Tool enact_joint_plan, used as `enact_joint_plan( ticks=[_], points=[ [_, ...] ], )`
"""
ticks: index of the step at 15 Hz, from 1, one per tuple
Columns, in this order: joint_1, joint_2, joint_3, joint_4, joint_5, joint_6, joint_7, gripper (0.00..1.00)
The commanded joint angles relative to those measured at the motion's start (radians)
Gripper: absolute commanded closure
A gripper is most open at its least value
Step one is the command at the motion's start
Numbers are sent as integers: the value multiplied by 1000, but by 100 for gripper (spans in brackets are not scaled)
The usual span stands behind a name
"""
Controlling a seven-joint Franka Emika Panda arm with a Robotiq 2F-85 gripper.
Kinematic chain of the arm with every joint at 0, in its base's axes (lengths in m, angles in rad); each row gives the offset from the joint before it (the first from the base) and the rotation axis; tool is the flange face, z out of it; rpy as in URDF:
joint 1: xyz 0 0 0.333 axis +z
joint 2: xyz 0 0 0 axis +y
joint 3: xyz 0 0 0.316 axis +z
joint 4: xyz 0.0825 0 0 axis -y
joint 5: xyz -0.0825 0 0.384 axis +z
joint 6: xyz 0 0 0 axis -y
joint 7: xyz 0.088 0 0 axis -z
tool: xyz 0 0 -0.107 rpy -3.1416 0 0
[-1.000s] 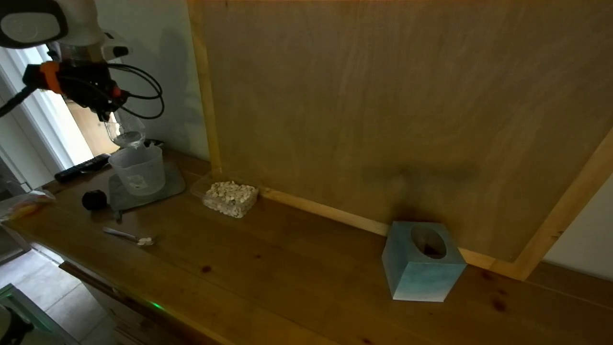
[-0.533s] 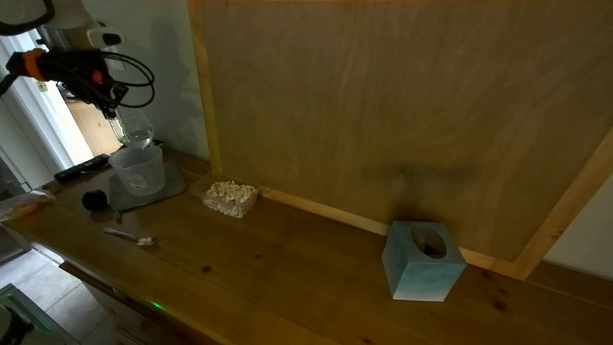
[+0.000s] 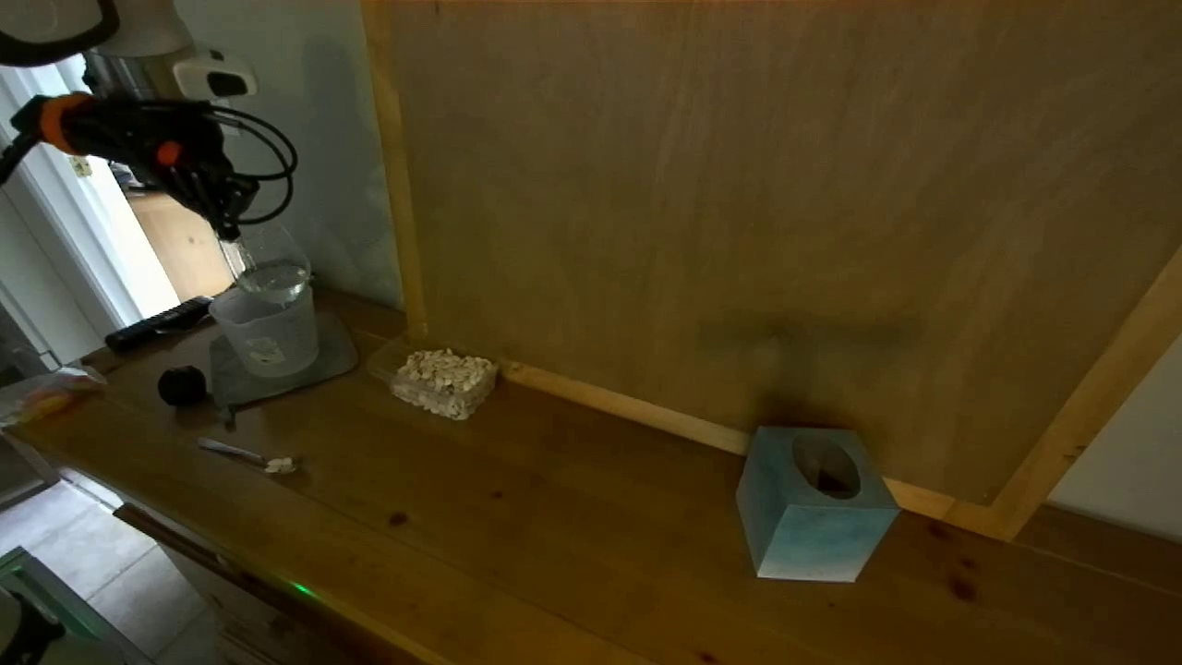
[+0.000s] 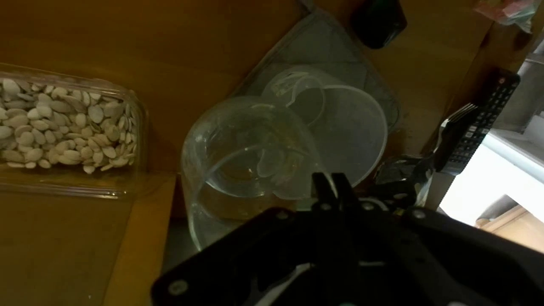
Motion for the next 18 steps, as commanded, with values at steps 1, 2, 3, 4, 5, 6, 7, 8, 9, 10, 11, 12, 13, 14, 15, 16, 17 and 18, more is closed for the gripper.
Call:
enact_joint_plan(
  ticks=[1,2,3,4,5,6,7,8,9,10,11,12,13,14,15,16,17,18],
  points=[
    [-3,-37,-46,-41,-25,-10,24,99],
    [-4,-39,-57,-58,-21,-1,18,99],
    [-5,-37,-67,-74,-21,5,11,99],
    [-6,-34,-72,-94,-25,10,5,99],
    [-5,-32,-76,-111,-23,26,2,99],
    [-4,-29,-75,-132,-25,33,3,99],
    [-6,-26,-73,-145,-35,35,5,99],
    [-6,-26,-71,-162,-42,47,2,99],
    [-13,-27,-62,-180,-68,62,8,99],
    [-11,-23,-61,-196,-83,77,2,99],
    [-12,-21,-60,-211,-104,96,0,99],
    [-10,-19,-63,-226,-114,114,-2,99],
    [-6,-18,-69,-243,-120,139,-13,99],
    [-5,-14,-72,-255,-126,166,-15,99],
    [-3,-9,-76,-266,-127,185,-19,99],
    [3,-5,-82,-278,-119,210,-26,99],
    [4,0,-84,-286,-118,229,-29,99],
    [8,4,-89,-294,-111,244,-33,99]
  ],
)
